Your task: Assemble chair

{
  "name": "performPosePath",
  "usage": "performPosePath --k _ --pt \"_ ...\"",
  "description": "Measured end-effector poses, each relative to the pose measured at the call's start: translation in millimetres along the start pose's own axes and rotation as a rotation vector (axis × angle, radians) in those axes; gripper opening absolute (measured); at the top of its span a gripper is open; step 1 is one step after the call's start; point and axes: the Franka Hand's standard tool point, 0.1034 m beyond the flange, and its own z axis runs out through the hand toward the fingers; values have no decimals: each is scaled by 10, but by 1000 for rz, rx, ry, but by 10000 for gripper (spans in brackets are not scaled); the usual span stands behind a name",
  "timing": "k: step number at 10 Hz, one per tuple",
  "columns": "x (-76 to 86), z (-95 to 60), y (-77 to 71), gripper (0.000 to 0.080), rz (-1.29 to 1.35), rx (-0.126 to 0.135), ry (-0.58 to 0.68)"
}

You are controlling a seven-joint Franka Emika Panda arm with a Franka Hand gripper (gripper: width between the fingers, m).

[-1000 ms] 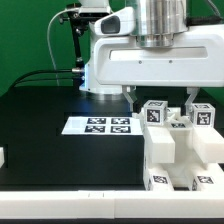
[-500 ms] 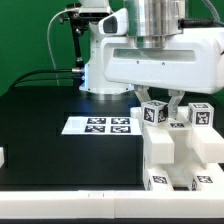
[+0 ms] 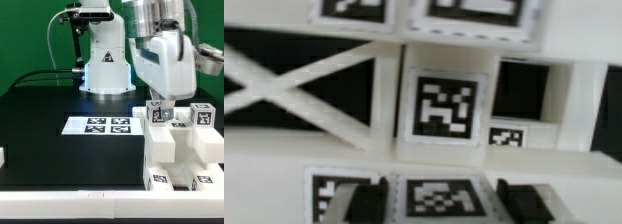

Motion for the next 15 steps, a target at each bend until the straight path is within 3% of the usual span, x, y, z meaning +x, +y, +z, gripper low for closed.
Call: performPosePath --k 1,3,5,6,9,12,13,15 --pt "5 6 -17 281 85 15 6" --pt "14 12 -16 281 103 19 8" --pt "14 16 -12 521 55 17 10" --pt "26 30 8 609 -100 12 13" --pt "8 2 68 647 -507 -25 -2" --pt "22 9 61 648 -687 -22 0" --pt "44 -1 46 648 -868 -31 25" --pt "52 -1 44 648 -906 -36 32"
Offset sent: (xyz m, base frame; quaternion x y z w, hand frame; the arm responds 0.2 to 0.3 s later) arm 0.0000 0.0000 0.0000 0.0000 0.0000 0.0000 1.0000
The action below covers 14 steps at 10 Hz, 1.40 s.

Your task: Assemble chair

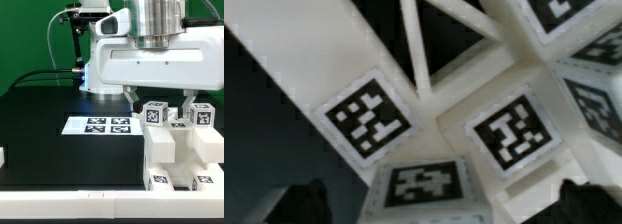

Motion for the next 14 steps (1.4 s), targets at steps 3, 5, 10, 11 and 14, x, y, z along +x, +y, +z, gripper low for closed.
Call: performPosePath --k 3,5,10,11,14 --pt "1 2 2 279 42 0 0" --pt "23 -1 -36 281 270 -12 -18" --pt "44 21 -68 281 984 33 -20" --pt "50 21 -64 281 1058 41 -15" --pt "47 34 -62 373 1082 42 -13"
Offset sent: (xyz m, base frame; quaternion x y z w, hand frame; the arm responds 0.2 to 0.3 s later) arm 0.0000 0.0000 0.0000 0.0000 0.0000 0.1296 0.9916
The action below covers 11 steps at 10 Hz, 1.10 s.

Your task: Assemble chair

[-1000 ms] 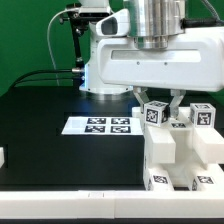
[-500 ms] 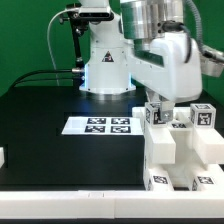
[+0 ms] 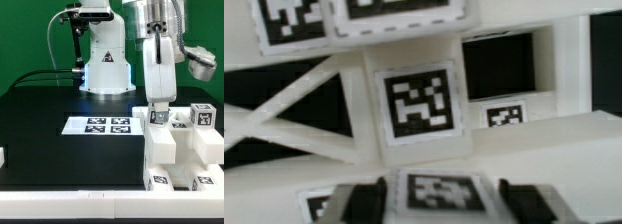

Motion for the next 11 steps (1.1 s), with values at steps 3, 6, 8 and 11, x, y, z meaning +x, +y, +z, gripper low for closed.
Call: performPosePath --k 3,6,8,11 --pt "95 -21 -25 621 -353 2 4" --pt "112 -16 -25 644 -662 0 6" --pt "103 -7 -29 648 -808 -4 8" --pt "91 6 -34 474 -793 -9 12"
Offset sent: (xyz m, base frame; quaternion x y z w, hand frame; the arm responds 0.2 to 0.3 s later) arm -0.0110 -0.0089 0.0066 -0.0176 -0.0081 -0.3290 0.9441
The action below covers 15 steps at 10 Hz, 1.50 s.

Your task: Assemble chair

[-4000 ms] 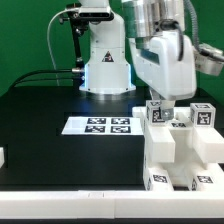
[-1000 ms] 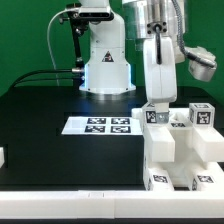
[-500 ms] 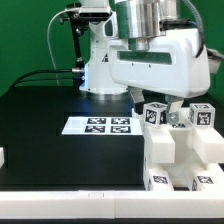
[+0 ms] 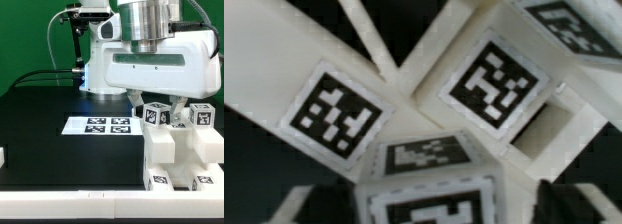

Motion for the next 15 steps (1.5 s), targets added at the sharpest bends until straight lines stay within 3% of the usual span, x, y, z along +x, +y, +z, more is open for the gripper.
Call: performPosePath --k 1,2,3,8,12,13,14,15 --pt "-4 2 -1 340 35 0 0" --pt "-8 13 21 340 120 -5 -4" --pt "-11 16 24 262 181 -6 -5" --pt "-20 20 41 262 885 -7 -2" --pt "-23 27 54 264 955 -8 -1" --pt "-23 27 53 442 908 -8 0" --pt "-31 20 42 442 746 -8 0" --pt "-35 3 31 597 540 -5 -3"
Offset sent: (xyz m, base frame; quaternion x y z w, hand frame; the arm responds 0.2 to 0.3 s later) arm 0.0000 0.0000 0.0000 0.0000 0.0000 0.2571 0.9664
